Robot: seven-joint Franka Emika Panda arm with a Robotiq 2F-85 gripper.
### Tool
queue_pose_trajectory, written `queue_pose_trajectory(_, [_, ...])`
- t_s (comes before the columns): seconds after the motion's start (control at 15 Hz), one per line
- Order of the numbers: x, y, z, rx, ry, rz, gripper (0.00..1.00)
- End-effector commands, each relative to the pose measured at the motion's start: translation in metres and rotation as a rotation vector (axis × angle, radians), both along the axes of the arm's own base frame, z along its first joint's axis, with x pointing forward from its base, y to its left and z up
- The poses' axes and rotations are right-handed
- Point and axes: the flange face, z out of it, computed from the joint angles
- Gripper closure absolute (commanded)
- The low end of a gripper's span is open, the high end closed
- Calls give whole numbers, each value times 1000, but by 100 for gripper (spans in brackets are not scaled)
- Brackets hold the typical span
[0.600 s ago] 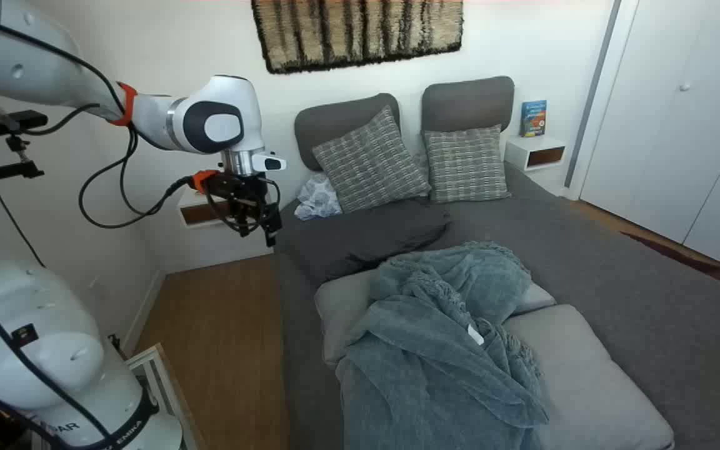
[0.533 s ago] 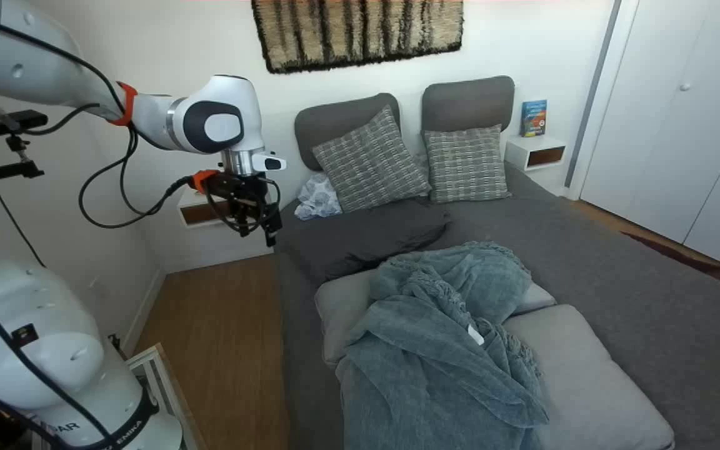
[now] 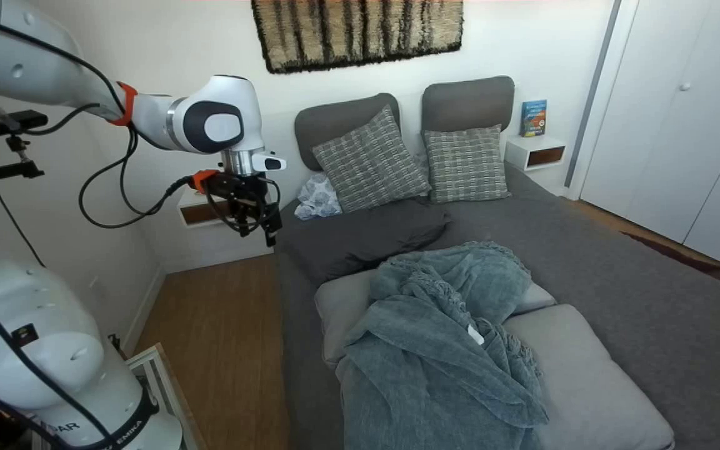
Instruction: Fold the fleece once
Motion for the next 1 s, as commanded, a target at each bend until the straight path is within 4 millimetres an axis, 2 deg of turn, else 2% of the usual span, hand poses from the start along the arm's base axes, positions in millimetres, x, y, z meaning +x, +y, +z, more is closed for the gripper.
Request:
queue_pose_trajectory(0.0, [0, 0, 0, 0, 0, 0, 0])
queue_pose_trajectory(0.2, [30, 1, -22, -67, -86, -11, 0])
queue_pose_trajectory(0.47, [65, 29, -57, -211, -257, 111, 0])
queue_pose_trajectory(0.8, [96, 54, -58, -432, -408, 195, 0])
queue_pose_trajectory(0.93, [109, 60, -66, -530, -471, 213, 0])
